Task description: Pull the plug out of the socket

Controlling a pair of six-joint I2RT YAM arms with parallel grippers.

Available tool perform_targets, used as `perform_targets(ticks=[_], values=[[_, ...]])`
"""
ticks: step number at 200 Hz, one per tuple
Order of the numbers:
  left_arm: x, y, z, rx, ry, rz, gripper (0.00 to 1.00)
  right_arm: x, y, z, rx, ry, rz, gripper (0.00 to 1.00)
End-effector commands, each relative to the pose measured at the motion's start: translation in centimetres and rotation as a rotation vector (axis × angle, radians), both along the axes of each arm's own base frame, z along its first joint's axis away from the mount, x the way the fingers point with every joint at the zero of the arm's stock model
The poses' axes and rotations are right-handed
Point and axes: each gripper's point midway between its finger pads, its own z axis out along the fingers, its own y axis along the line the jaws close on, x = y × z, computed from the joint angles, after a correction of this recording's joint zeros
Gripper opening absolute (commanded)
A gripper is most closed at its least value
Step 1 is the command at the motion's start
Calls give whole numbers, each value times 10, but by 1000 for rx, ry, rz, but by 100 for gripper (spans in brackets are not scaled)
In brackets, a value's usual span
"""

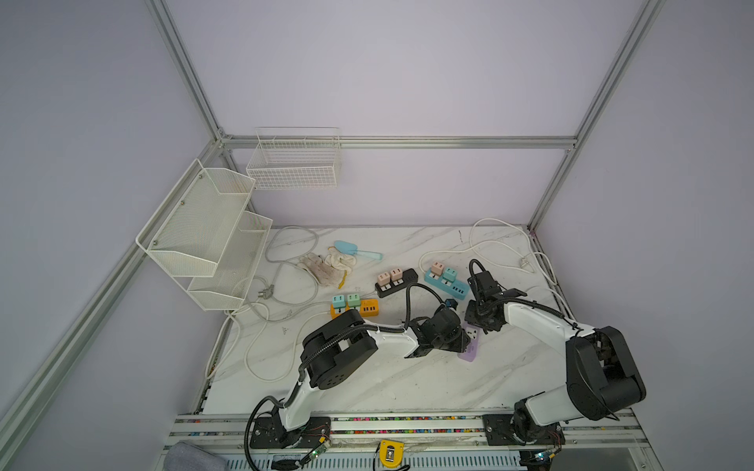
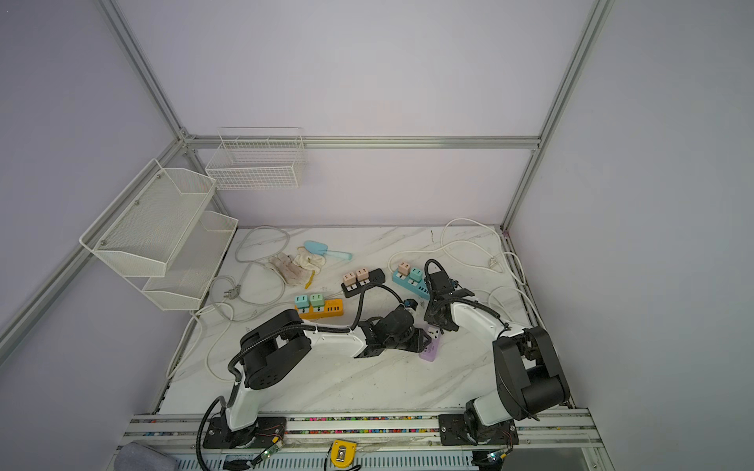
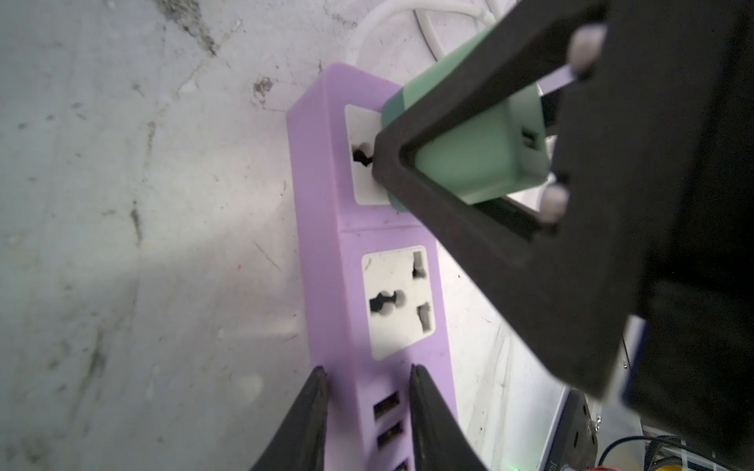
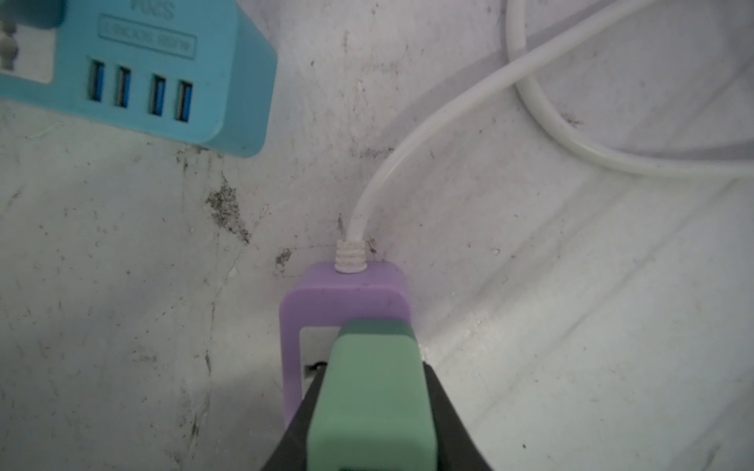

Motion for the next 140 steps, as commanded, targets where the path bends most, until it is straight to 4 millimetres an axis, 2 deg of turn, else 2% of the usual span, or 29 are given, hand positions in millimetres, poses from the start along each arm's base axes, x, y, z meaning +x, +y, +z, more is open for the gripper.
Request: perform_targets(ticks=[1, 21, 62, 86, 122, 140], values=[[-26, 24, -43, 141, 80, -22, 33, -2, 1, 0, 25, 2, -24, 25], [-26, 26, -46, 148, 83, -22, 32, -4, 5, 1, 67, 6, -6, 25], [-30, 19, -44, 140, 69, -55, 32, -5, -6, 9, 28, -22, -42, 24], [-33, 14, -44, 139, 63, -61, 32, 1, 7, 9, 80, -28, -12, 21], [-35, 22, -53, 171, 79, -37, 32, 1, -10, 17, -6, -43, -50, 21], [-35, 24, -55, 176, 87, -34, 31, -1, -13, 20, -17, -42, -41, 21]])
